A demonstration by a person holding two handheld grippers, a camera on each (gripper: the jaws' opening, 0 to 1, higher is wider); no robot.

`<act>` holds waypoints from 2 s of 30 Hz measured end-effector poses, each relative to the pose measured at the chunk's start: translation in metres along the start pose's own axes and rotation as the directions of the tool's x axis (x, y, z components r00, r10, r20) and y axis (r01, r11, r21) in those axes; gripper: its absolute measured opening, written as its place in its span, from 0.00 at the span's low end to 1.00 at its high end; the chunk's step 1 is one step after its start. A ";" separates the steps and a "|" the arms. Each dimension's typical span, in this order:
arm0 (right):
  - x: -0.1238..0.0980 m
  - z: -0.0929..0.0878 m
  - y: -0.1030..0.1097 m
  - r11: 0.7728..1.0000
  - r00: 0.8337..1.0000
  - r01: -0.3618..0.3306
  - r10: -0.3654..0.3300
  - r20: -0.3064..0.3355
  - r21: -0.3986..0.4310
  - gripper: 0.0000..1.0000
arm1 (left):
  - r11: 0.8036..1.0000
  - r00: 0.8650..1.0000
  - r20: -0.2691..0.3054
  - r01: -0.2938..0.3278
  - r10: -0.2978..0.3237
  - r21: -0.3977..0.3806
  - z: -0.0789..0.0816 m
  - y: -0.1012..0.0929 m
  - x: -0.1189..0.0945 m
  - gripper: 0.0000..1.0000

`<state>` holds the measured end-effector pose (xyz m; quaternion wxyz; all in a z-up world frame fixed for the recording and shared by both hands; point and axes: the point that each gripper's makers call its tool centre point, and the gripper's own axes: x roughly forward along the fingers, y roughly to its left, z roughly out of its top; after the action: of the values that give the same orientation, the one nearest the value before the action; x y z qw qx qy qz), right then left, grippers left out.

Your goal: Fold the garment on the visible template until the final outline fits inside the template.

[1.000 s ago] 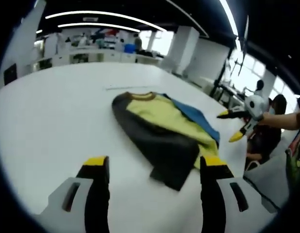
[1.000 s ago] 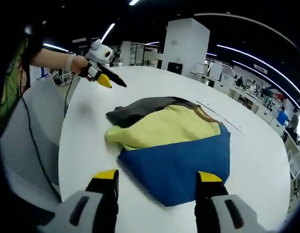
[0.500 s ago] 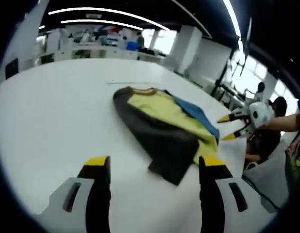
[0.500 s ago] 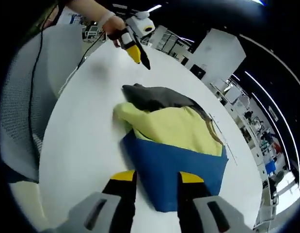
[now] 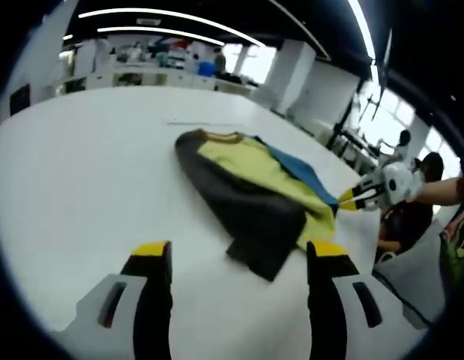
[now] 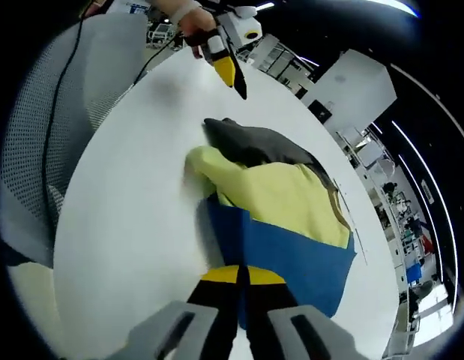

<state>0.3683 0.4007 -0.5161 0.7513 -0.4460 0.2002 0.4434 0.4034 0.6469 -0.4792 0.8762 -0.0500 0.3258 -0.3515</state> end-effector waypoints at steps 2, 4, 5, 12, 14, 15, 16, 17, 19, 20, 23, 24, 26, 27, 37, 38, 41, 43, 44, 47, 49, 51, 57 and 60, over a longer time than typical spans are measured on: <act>-0.002 0.002 -0.003 1.000 1.000 -0.008 0.008 0.001 0.020 0.00 | 1.000 1.000 0.000 0.000 0.000 -0.004 0.000 0.000 0.000 0.69; -0.004 0.006 -0.009 0.999 1.000 -0.013 0.013 0.003 0.037 0.00 | 1.000 1.000 0.001 0.000 0.000 -0.006 -0.001 0.001 0.001 0.69; -0.005 0.007 -0.012 0.999 1.000 -0.017 0.017 -0.001 0.049 0.00 | 1.000 1.000 0.002 0.000 0.000 -0.007 0.000 0.001 0.001 0.69; -0.005 0.023 -0.047 0.996 0.999 -0.037 0.036 0.014 0.084 0.00 | 1.000 1.000 0.006 0.004 -0.004 -0.018 -0.001 0.001 0.003 0.69; -0.002 0.029 -0.058 0.997 0.999 -0.037 0.036 0.013 0.070 0.00 | 1.000 1.000 0.006 0.004 -0.004 -0.020 -0.002 0.001 0.003 0.68; 0.001 0.033 -0.066 0.997 0.999 -0.040 0.039 0.014 0.060 0.00 | 1.000 1.000 0.007 0.004 -0.004 -0.022 -0.002 0.002 0.003 0.68; 0.003 0.036 -0.071 0.997 0.999 -0.041 0.040 0.016 0.058 0.00 | 1.000 1.000 0.008 0.004 -0.004 -0.023 -0.002 0.002 0.003 0.68; 0.005 0.038 -0.075 0.997 0.999 -0.045 0.044 0.017 0.057 0.00 | 1.000 1.000 0.010 0.004 -0.004 -0.025 -0.002 0.002 0.002 0.68; 0.012 0.045 -0.084 0.997 0.998 -0.054 0.053 0.018 0.047 0.00 | 1.000 1.000 0.012 0.002 -0.001 -0.028 -0.002 0.003 0.001 0.68; 0.015 0.048 -0.088 0.998 0.998 -0.058 0.057 0.017 0.038 0.00 | 1.000 1.000 0.014 0.001 0.000 -0.030 -0.002 0.004 0.001 0.68; 0.030 0.055 -0.098 0.997 0.997 -0.076 0.076 0.007 0.001 0.00 | 0.999 1.000 0.018 -0.002 0.003 -0.033 -0.001 0.005 -0.001 0.68; 0.034 0.056 -0.100 0.996 0.996 -0.085 0.085 0.004 0.002 0.00 | 0.999 1.000 0.019 -0.003 0.004 -0.034 -0.002 0.006 -0.001 0.68; 0.045 0.058 -0.102 0.995 0.995 -0.103 0.103 -0.004 -0.013 0.00 | 0.999 1.000 0.019 -0.004 0.005 -0.039 -0.002 0.007 -0.002 0.68; 0.051 0.057 -0.102 0.993 0.993 -0.117 0.117 -0.014 -0.013 0.00 | 0.999 1.000 0.019 -0.005 0.006 -0.041 -0.003 0.008 -0.003 0.67; 0.081 0.041 -0.091 0.981 0.978 -0.195 0.196 -0.068 0.014 0.00 | 0.998 1.000 0.018 -0.017 0.019 -0.066 -0.010 0.016 -0.006 0.67; 0.082 0.039 -0.089 0.979 0.976 -0.204 0.205 -0.072 0.018 0.00 | 0.998 1.000 0.017 -0.018 0.019 -0.066 -0.010 0.017 -0.007 0.66; 0.084 0.036 -0.087 0.977 0.974 -0.212 0.212 -0.079 0.017 0.00 | 0.997 1.000 0.018 -0.018 0.019 -0.068 -0.011 0.016 -0.006 0.66; 0.084 0.036 -0.087 0.976 0.973 -0.216 0.217 -0.079 0.020 0.00 | 0.998 1.000 0.016 -0.016 0.017 -0.068 -0.011 0.015 -0.006 0.66; 0.085 0.036 -0.087 0.977 0.973 -0.214 0.215 -0.080 0.017 0.00 | 0.998 1.000 0.015 -0.015 0.015 -0.065 -0.011 0.015 -0.006 0.65; 0.085 0.035 -0.087 0.976 0.973 -0.215 0.216 -0.080 0.011 0.00 | 0.999 1.000 0.006 -0.009 0.010 -0.052 -0.011 0.012 -0.005 0.66; 0.084 0.035 -0.086 0.976 0.973 -0.216 0.216 -0.080 0.014 0.00 | 0.999 1.000 0.005 -0.013 0.013 -0.039 -0.010 0.012 -0.005 0.65; 0.084 0.036 -0.087 0.976 0.973 -0.215 0.216 -0.076 0.020 0.00 | 0.999 1.000 0.015 -0.012 0.012 -0.038 -0.007 0.012 -0.006 0.63; 0.082 0.036 -0.088 0.978 0.976 -0.206 0.208 -0.062 0.036 0.00 | 1.000 1.000 0.023 -0.007 0.008 -0.029 -0.001 0.008 -0.006 0.49; 0.080 0.036 -0.088 0.979 0.977 -0.201 0.203 -0.059 0.038 0.00 | 0.999 0.999 0.034 -0.012 0.013 -0.039 0.001 0.009 -0.006 0.45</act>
<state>0.4816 0.4517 -0.5090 0.7029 -0.4250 0.2751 0.4997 0.4064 0.6569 -0.4779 0.8828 -0.0712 0.3178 -0.3385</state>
